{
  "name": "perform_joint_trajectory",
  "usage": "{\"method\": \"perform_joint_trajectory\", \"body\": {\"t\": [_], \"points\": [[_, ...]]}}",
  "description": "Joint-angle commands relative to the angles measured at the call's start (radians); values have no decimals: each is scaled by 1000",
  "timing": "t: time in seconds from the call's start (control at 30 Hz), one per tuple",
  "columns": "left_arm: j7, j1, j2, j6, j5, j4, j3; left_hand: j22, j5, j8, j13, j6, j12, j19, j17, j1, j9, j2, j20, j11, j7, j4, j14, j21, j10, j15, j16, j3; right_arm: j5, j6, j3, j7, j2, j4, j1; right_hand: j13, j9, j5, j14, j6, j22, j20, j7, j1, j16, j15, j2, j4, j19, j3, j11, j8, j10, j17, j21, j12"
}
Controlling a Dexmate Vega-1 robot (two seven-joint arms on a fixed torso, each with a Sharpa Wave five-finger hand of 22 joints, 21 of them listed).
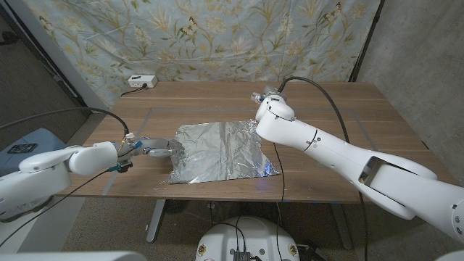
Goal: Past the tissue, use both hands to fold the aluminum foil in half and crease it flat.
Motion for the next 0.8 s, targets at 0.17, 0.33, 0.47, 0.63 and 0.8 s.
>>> {"method": "perform_joint_trajectory", "body": {"t": [0.17,0.33,0.47,0.63,0.8], "points": [[144,-300,202,57,-125,-47,426,2,-6,12,1,26,12,-17,-1,-23,3,0,-1,-4,-2,1,28,4,26,0,13,14,4,-4,-21,-28,17,29,4,1,3,0,15,24,4,-7,-31,25,1,-14,-4,4,17,-9,-34,-6,15,3,7,-7],[148,-362,210,61,-132,-53,497,2,-9,15,1,40,14,-20,-1,-33,3,0,-2,-4,-2,2,35,5,37,-1,13,17,-148,-4,-39,74,46,61,-5,1,3,-1,28,39,4,-5,-34,34,4,-14,-5,4,26,-12,-38,-6,29,3,8,-7],[143,-384,210,59,-136,-52,522,2,-11,17,1,54,15,-24,-1,-42,3,-1,-3,-4,0,2,46,5,45,-3,16,21,-304,-4,-35,194,85,101,-20,1,3,-1,32,47,3,-3,-29,41,3,-15,-6,6,28,-16,-35,-8,38,3,7,-8],[140,-399,210,61,-142,-50,537,2,-14,17,1,64,19,-26,-1,-53,3,-2,-4,-10,-2,2,60,7,62,-6,18,25,-348,-4,-42,238,103,129,-16,1,3,-1,34,49,3,-2,-26,47,2,-13,-7,7,29,-20,-31,-11,42,3,6,-11],[139,-411,210,62,-149,-47,551,2,-15,16,1,66,20,-27,-1,-58,3,-2,-5,-8,-1,2,63,7,67,-7,18,28,-318,-4,-54,215,108,149,-3,2,4,-1,36,54,3,1,-25,52,1,-11,-7,8,31,-23,-28,-13,45,3,6,-13]]}}
